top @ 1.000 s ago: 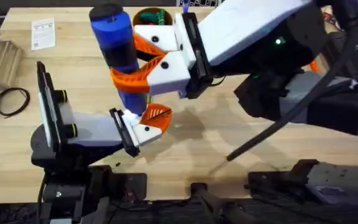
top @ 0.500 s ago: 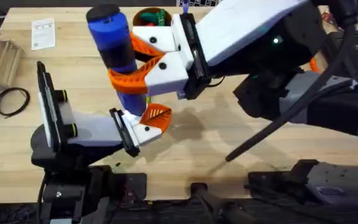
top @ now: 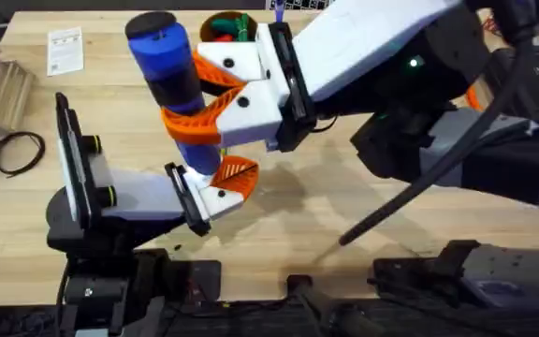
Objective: Pick up the gripper from the table and insert it into the empty holder that is missing its gripper. Then pick up a screw, insert it into the mounting hole, and use the screwdriver to tighten it. Finally, clean up the table by picking up the vegetable and placing it into the bucket.
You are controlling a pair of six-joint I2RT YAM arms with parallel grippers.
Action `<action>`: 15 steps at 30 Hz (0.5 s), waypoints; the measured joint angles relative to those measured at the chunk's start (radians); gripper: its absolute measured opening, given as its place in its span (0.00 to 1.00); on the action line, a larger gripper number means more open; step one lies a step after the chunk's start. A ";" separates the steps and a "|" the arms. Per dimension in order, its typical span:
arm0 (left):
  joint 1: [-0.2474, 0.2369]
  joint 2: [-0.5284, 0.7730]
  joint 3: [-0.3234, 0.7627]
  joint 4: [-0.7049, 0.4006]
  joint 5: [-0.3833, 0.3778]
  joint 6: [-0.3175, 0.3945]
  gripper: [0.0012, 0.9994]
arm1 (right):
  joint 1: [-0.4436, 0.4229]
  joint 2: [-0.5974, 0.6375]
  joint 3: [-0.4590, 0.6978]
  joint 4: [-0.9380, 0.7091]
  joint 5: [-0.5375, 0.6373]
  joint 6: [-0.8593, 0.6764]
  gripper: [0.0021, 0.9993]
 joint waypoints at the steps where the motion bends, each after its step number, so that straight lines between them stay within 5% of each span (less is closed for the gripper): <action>1: 0.000 0.000 0.000 0.000 0.000 0.000 0.01 | 0.000 0.000 0.000 0.000 0.000 0.000 0.02; 15: 0.000 0.000 0.000 0.000 0.000 0.000 0.01 | -0.003 0.000 0.049 0.079 -0.008 0.014 0.02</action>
